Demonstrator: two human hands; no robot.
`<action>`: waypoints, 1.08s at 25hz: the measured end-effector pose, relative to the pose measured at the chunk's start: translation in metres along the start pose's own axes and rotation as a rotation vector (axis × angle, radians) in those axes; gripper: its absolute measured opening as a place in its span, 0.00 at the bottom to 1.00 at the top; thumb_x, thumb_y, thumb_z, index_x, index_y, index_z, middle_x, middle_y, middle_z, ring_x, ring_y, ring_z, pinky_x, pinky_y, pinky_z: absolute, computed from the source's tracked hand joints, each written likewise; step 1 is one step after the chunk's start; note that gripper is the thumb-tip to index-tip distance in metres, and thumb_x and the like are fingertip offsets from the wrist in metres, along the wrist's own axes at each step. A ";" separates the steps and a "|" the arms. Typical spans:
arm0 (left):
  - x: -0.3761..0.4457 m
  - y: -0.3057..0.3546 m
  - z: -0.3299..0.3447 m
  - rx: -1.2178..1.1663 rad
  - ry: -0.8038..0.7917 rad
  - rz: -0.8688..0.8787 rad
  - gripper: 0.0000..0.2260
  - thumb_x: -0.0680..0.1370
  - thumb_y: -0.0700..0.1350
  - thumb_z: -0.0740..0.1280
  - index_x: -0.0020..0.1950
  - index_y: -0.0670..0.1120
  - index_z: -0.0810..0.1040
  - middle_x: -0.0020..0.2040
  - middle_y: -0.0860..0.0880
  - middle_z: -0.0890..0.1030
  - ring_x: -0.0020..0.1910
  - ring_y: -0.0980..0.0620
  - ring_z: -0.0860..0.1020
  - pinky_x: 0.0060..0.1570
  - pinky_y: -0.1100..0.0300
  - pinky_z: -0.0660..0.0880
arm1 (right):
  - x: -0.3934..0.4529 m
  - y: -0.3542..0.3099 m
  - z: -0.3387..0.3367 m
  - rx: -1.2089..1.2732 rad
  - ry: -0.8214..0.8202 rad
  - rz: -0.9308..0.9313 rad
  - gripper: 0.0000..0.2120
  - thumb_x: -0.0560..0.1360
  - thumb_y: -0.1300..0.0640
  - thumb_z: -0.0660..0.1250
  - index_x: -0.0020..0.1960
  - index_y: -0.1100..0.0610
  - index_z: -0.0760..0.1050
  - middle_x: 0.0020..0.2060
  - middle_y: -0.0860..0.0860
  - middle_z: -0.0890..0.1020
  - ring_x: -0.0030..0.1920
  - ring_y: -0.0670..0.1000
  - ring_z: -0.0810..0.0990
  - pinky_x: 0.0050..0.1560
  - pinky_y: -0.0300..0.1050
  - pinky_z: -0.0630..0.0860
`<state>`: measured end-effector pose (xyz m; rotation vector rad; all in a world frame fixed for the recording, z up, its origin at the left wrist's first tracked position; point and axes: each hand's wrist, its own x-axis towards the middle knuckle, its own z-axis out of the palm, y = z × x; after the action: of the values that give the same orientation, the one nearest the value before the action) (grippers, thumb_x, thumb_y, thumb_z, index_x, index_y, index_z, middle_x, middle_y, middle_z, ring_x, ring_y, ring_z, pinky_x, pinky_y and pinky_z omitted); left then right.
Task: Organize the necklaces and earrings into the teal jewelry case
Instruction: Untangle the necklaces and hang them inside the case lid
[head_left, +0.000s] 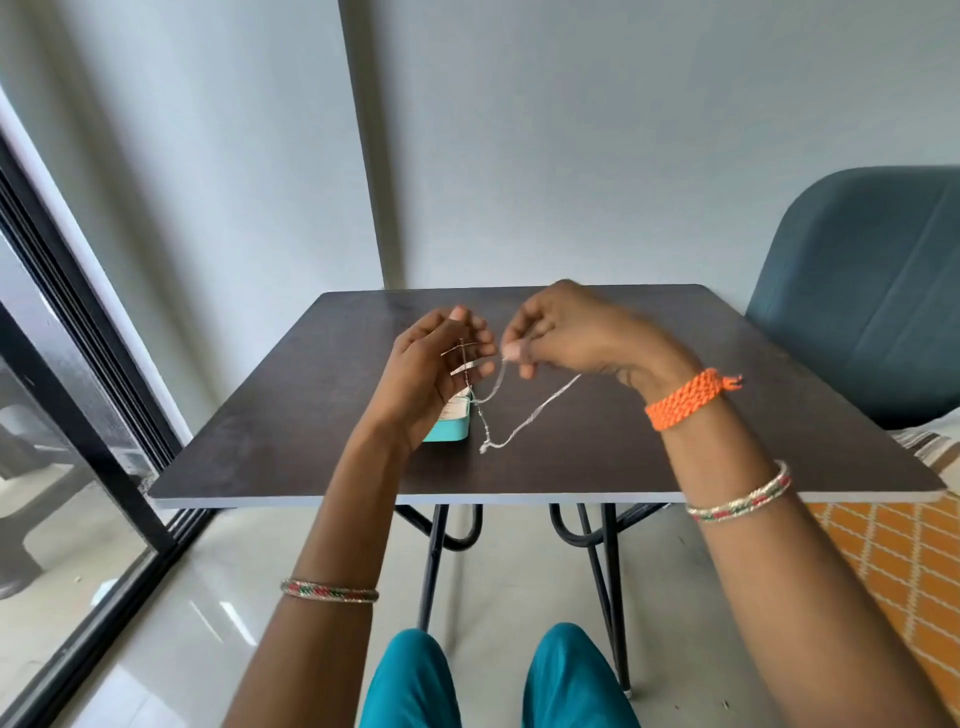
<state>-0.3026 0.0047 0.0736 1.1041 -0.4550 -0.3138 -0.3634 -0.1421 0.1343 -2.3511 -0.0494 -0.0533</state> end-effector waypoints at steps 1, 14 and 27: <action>-0.001 0.006 0.004 0.102 -0.049 -0.029 0.12 0.82 0.41 0.57 0.41 0.43 0.76 0.32 0.49 0.79 0.30 0.54 0.78 0.34 0.62 0.77 | -0.007 -0.008 0.008 0.053 -0.049 -0.064 0.05 0.74 0.68 0.67 0.40 0.61 0.77 0.27 0.52 0.78 0.21 0.36 0.72 0.24 0.24 0.64; -0.036 0.035 0.004 0.473 -0.007 -0.244 0.13 0.82 0.47 0.55 0.40 0.46 0.69 0.23 0.53 0.62 0.19 0.58 0.56 0.19 0.69 0.52 | -0.007 0.001 0.051 0.212 0.287 -0.209 0.10 0.69 0.61 0.74 0.45 0.50 0.75 0.42 0.45 0.76 0.30 0.36 0.70 0.35 0.32 0.66; -0.040 0.037 -0.016 0.407 0.025 0.040 0.12 0.71 0.36 0.72 0.49 0.46 0.73 0.30 0.49 0.73 0.26 0.56 0.69 0.28 0.66 0.69 | -0.004 0.019 0.068 0.201 0.276 0.024 0.07 0.73 0.59 0.67 0.37 0.60 0.75 0.25 0.49 0.70 0.25 0.49 0.72 0.31 0.49 0.74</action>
<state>-0.3282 0.0512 0.0939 1.4910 -0.5323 -0.1742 -0.3644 -0.1070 0.0730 -2.1232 0.1046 -0.3442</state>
